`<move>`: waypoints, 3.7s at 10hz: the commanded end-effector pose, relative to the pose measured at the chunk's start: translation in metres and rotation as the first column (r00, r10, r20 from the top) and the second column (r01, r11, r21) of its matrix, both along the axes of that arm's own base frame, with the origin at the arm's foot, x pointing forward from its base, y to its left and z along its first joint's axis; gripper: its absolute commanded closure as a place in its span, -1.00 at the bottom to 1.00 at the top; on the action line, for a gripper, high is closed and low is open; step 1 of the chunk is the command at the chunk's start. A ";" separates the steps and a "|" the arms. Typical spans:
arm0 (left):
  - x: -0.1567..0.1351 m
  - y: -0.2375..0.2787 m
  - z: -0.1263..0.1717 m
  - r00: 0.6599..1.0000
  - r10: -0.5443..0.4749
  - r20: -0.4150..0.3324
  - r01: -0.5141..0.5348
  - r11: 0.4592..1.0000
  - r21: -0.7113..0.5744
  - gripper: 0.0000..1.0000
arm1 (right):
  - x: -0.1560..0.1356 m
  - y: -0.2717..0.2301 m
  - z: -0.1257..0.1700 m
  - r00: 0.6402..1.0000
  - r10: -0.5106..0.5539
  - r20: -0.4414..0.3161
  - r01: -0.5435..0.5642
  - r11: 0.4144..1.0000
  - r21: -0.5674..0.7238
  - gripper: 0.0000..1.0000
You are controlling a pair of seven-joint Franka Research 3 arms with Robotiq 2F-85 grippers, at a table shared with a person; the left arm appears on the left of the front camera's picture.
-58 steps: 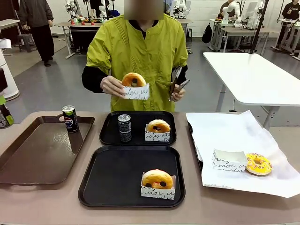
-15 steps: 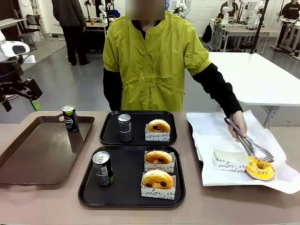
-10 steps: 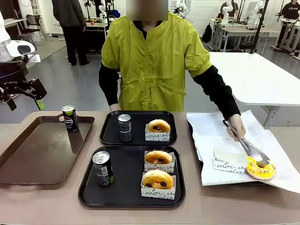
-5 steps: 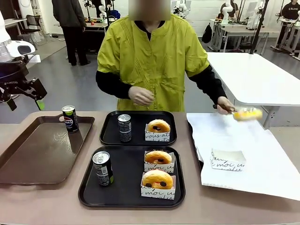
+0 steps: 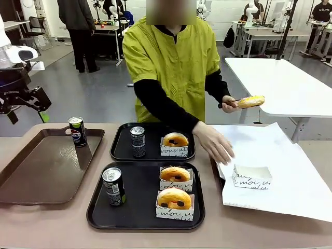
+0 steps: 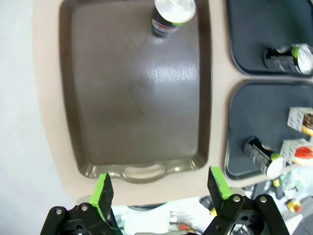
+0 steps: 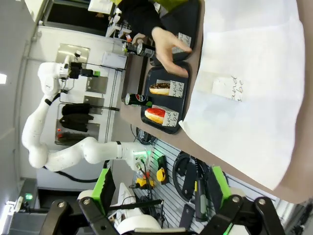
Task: Set up donuts and drinks on trays.
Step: Pick up one Pepsi coke from the Handle tray and place it on the Flat Tray without a Pepsi coke.
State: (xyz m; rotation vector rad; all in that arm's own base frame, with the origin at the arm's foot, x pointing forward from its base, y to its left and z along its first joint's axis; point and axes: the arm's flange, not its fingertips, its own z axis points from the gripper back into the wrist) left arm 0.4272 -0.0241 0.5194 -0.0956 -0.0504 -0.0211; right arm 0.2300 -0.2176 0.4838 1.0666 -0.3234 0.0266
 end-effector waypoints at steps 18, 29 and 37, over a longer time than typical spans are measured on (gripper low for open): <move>-0.064 0.271 -0.070 0.987 0.088 0.132 0.070 0.502 -0.862 -1.00 | 0.000 0.001 0.000 1.000 0.000 0.010 -0.001 1.000 0.009 -1.00; -0.061 0.281 -0.065 0.993 0.069 0.094 0.049 0.487 -0.872 -1.00 | 0.000 0.001 0.000 1.000 0.000 0.010 -0.001 1.000 0.009 -1.00; -0.061 0.281 -0.065 0.993 0.069 0.094 0.049 0.487 -0.872 -1.00 | 0.000 0.001 0.000 1.000 0.000 0.010 -0.001 1.000 0.009 -1.00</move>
